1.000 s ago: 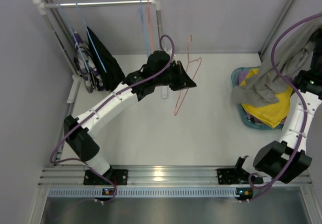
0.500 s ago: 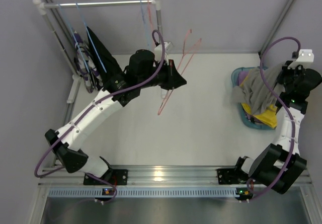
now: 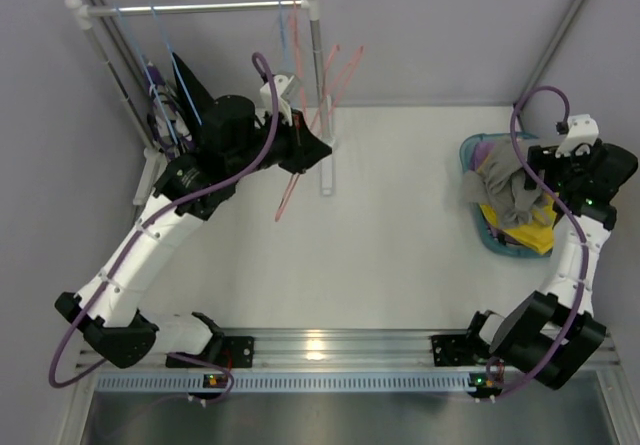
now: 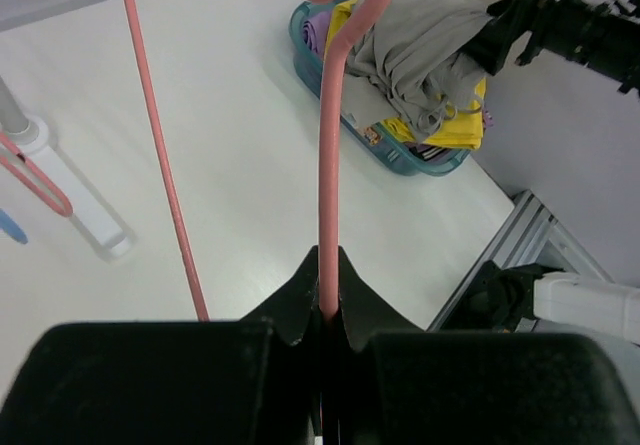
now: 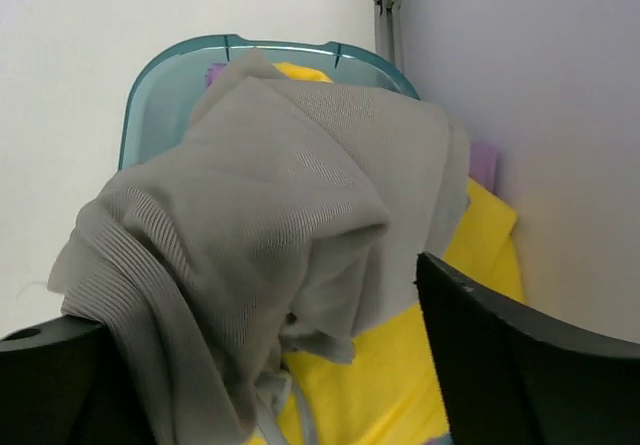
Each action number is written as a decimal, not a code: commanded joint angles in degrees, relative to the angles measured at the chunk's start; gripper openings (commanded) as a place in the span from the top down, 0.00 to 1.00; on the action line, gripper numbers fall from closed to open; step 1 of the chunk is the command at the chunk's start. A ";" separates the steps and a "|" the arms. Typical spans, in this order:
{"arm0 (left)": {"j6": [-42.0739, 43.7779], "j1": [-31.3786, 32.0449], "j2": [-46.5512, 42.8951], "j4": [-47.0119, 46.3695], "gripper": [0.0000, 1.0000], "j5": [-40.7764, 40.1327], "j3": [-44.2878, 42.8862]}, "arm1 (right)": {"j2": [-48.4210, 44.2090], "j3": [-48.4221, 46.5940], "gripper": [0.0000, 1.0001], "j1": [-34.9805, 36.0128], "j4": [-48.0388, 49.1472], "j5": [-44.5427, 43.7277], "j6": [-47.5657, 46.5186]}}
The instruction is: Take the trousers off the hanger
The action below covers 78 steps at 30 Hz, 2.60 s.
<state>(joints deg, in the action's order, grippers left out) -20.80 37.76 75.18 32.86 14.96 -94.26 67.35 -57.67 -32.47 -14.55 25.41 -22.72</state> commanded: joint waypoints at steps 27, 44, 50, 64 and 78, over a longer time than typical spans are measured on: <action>-0.12 -19.91 -17.45 7.31 1.00 -3.19 13.23 | -13.75 -18.88 0.00 -19.65 -15.70 40.95 15.76; -3.82 -26.42 16.73 7.48 1.00 0.42 -17.16 | -11.45 -16.77 0.01 -18.16 -13.50 40.77 16.65; -4.42 -27.04 23.95 3.10 1.00 3.85 -23.86 | -11.10 -16.60 0.01 -17.10 -13.05 40.07 17.53; -7.15 -27.21 33.72 -0.52 1.00 1.39 -30.38 | -12.16 -15.63 0.00 -16.58 -12.61 39.45 18.50; -6.63 -27.21 20.72 -2.63 0.01 2.00 -19.04 | -15.76 -14.76 0.01 -16.05 -14.72 40.95 16.48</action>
<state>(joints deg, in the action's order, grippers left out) -28.10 10.81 103.83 34.65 16.69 -113.43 53.60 -72.99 -49.25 -30.89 64.40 -5.02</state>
